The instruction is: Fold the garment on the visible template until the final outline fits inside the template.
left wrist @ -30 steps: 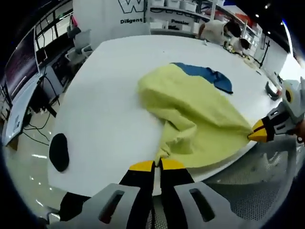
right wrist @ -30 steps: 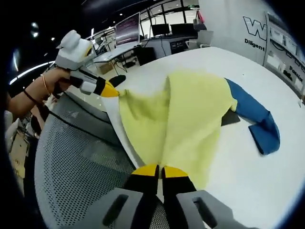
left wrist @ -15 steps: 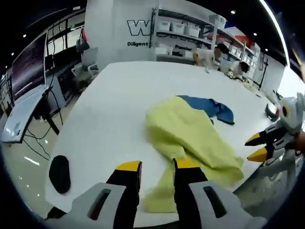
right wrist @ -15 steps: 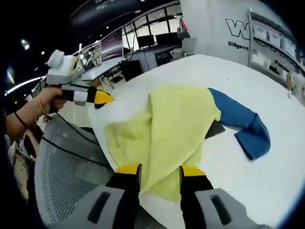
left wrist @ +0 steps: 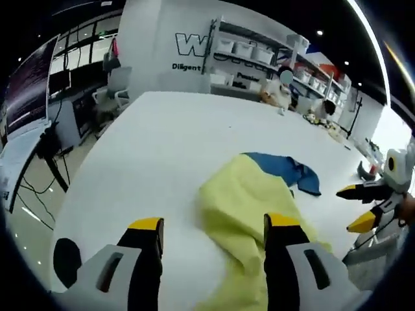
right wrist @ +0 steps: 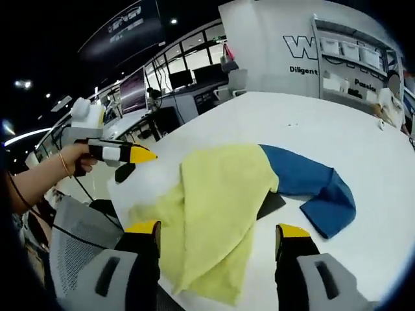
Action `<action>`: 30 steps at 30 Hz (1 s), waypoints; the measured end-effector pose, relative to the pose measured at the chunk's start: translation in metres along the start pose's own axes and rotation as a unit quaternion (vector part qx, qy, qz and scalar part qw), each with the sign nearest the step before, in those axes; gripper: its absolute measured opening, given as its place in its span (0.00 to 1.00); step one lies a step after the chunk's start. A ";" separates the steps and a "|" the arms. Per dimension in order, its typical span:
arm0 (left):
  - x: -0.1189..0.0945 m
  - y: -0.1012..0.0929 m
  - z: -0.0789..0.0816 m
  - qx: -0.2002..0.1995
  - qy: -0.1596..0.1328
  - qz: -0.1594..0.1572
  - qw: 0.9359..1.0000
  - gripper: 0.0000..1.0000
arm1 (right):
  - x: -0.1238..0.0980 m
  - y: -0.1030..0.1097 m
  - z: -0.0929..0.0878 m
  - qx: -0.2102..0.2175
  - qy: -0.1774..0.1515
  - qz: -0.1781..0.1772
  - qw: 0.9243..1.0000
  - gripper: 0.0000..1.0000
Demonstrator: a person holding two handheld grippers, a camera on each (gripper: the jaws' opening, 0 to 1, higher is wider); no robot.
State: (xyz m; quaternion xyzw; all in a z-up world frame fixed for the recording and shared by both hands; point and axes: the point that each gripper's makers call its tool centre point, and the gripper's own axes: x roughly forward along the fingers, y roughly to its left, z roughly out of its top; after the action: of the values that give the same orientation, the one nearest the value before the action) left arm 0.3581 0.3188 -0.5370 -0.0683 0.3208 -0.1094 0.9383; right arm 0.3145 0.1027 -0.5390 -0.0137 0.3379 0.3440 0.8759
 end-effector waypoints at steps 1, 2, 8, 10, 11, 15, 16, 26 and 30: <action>0.004 -0.001 -0.001 -0.007 0.004 -0.007 1.000 0.62 | 0.001 -0.001 0.000 0.000 0.001 0.000 1.000 0.74; 0.007 -0.001 -0.001 -0.014 0.008 -0.008 1.000 0.62 | 0.002 -0.002 0.001 0.001 0.002 0.000 1.000 0.74; 0.031 0.003 0.000 -0.047 0.024 -0.023 0.998 0.59 | 0.009 -0.011 0.008 0.005 -0.011 -0.004 1.000 0.86; 0.039 0.005 0.001 -0.047 0.029 -0.024 0.998 0.57 | 0.012 -0.013 0.008 0.006 -0.010 -0.004 1.000 0.86; 0.045 0.007 0.001 -0.049 0.036 -0.026 0.998 0.56 | 0.014 -0.014 0.009 0.006 -0.010 -0.003 1.000 0.87; 0.061 0.010 0.002 -0.046 0.046 -0.032 0.997 0.55 | 0.018 -0.022 0.011 0.008 -0.011 -0.007 1.000 0.92; 0.065 0.012 0.000 -0.046 0.053 -0.031 0.997 0.54 | 0.020 -0.024 0.012 0.010 -0.010 -0.007 1.000 0.92; 0.099 0.016 -0.017 -0.074 0.098 -0.041 0.992 0.37 | 0.034 -0.036 0.023 0.020 -0.013 -0.004 1.000 0.91; 0.108 0.011 -0.020 -0.089 0.102 -0.056 0.989 0.22 | 0.039 -0.037 0.025 0.023 -0.011 -0.004 1.000 0.90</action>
State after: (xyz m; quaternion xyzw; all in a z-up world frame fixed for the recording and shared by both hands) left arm 0.4306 0.3014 -0.6183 -0.1579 0.4193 -0.1392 0.8831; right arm 0.3726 0.1044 -0.5512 0.0083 0.3361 0.3326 0.8811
